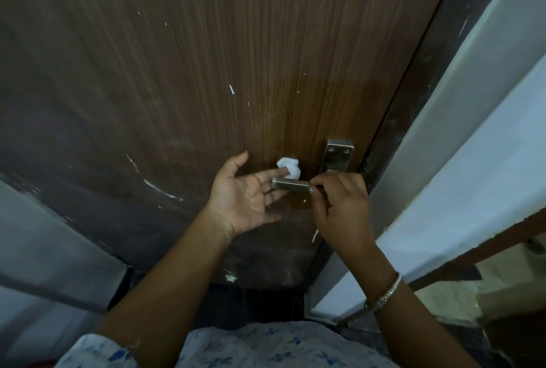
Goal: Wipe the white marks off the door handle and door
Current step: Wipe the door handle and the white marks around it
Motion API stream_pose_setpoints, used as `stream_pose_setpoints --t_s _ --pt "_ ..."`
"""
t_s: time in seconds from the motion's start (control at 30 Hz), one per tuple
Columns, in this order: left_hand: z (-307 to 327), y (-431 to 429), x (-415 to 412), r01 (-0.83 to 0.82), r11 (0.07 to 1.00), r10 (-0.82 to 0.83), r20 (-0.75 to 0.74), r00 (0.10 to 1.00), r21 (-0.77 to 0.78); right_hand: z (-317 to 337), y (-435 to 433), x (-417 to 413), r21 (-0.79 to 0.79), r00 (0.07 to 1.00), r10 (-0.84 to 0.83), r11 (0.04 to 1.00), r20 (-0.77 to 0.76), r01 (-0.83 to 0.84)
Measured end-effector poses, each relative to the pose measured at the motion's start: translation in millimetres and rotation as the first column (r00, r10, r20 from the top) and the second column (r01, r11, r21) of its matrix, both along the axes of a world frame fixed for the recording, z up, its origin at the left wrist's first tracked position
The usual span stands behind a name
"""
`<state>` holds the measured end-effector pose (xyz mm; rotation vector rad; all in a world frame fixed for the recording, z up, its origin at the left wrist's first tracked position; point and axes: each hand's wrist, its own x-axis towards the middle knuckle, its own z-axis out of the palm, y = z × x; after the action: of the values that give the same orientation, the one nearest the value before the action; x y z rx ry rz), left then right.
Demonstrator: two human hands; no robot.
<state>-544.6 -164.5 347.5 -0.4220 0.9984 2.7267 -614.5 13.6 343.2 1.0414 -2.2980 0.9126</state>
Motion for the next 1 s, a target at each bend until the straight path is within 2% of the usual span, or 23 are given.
stream_pose_setpoints --t_s 0.07,0.23,0.4,0.5,0.6,0.77,0.9,1.0 --pt "3.5 -5.8 2.0 -0.001 1.0 0.0 -0.003 1.0 -0.027 0.5 0.4 1.1 -0.002 1.0 -0.005 1.0 0.002 0.005" --pt "1.0 -1.3 11.0 -0.1 0.994 0.106 0.151 0.983 -0.047 2.7 0.8 3.5 0.006 1.0 -0.007 1.0 0.005 0.007" --pt "30.2 -5.6 9.7 -0.135 0.978 0.144 0.046 0.988 -0.158 11.2 -1.3 4.0 0.023 1.0 -0.001 1.0 0.006 0.001" --pt "47.1 -3.7 11.0 -0.167 0.95 0.174 0.004 0.985 -0.263 23.1 -13.3 4.2 0.023 0.995 0.03 0.999 -0.095 -0.027" --pt "60.2 1.4 11.6 -0.186 0.925 0.184 -0.039 0.982 -0.331 35.6 -36.0 1.1 0.054 0.964 0.132 0.991 -0.229 -0.123" --pt "73.1 -2.8 13.6 -0.215 0.879 0.197 -0.087 0.977 -0.426 48.8 -71.9 -3.7 0.132 0.918 0.197 0.978 -0.344 -0.16" --pt "76.4 -5.9 13.8 -0.249 0.777 0.218 -0.125 0.968 -0.578 52.4 -82.7 -6.2 0.114 0.884 0.22 0.975 -0.413 -0.189" --pt "79.3 2.8 13.5 -0.367 0.617 0.313 -0.21 0.926 -0.696 53.5 -80.9 -8.4 0.084 0.892 0.202 0.979 -0.404 -0.184"
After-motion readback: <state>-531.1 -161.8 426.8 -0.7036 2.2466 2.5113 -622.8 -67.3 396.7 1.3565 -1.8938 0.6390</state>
